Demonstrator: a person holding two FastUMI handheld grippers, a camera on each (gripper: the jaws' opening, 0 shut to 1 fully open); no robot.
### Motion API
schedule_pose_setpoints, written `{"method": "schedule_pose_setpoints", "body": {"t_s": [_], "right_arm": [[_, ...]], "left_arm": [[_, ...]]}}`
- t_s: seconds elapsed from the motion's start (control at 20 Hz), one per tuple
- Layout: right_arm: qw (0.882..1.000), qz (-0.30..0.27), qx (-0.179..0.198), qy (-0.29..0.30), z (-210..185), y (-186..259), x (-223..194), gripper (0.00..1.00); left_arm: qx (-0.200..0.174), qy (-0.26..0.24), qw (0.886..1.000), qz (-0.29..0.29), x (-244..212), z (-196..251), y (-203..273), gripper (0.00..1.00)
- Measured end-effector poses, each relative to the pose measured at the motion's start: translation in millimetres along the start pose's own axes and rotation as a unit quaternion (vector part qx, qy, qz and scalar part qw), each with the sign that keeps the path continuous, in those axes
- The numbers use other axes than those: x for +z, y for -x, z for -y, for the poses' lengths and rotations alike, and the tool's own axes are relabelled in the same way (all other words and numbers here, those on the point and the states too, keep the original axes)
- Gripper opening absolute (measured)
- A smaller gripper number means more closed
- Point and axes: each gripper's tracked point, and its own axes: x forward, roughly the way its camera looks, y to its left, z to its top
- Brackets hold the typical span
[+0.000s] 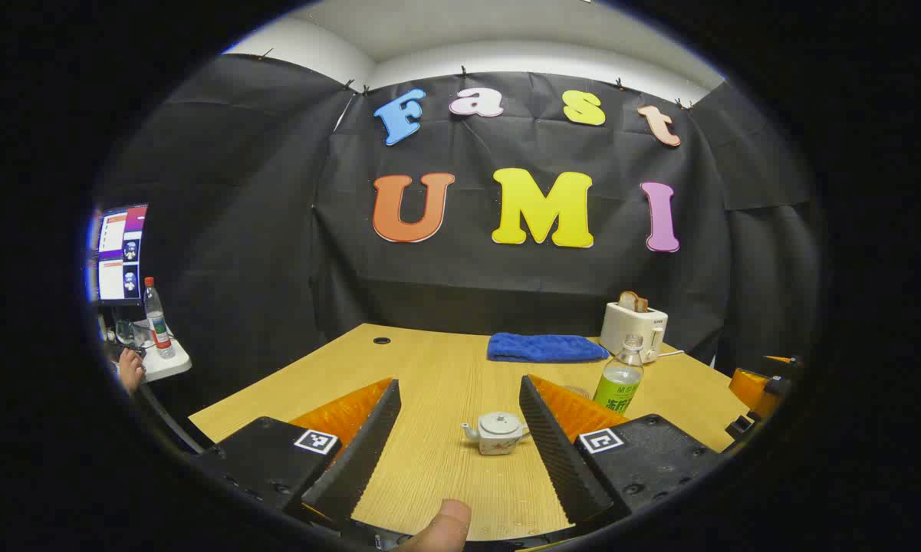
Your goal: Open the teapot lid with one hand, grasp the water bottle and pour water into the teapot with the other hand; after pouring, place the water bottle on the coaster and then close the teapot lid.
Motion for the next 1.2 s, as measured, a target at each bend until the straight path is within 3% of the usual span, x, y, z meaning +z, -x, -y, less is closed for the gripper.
{"method": "schedule_pose_setpoints", "body": {"t_s": [0.4,0.85,1.0,1.2], "right_arm": [[1.0,0.006,-0.022,0.01,21,-3,-3,0.96],[1.0,0.002,-0.013,0.015,15,-5,-10,0.99],[1.0,0.009,-0.008,0.022,10,-8,-10,0.94],[0.999,0.017,0.009,0.034,2,-23,-17,0.96]], "left_arm": [[-0.004,-0.004,1.0,-0.012,-7,1,-2,0.98],[-0.013,-0.007,1.0,-0.015,-13,3,-6,0.98],[-0.001,-0.01,1.0,-0.015,-18,-1,-14,0.98],[0.018,-0.013,0.999,-0.033,-46,-8,-38,0.98]]}}
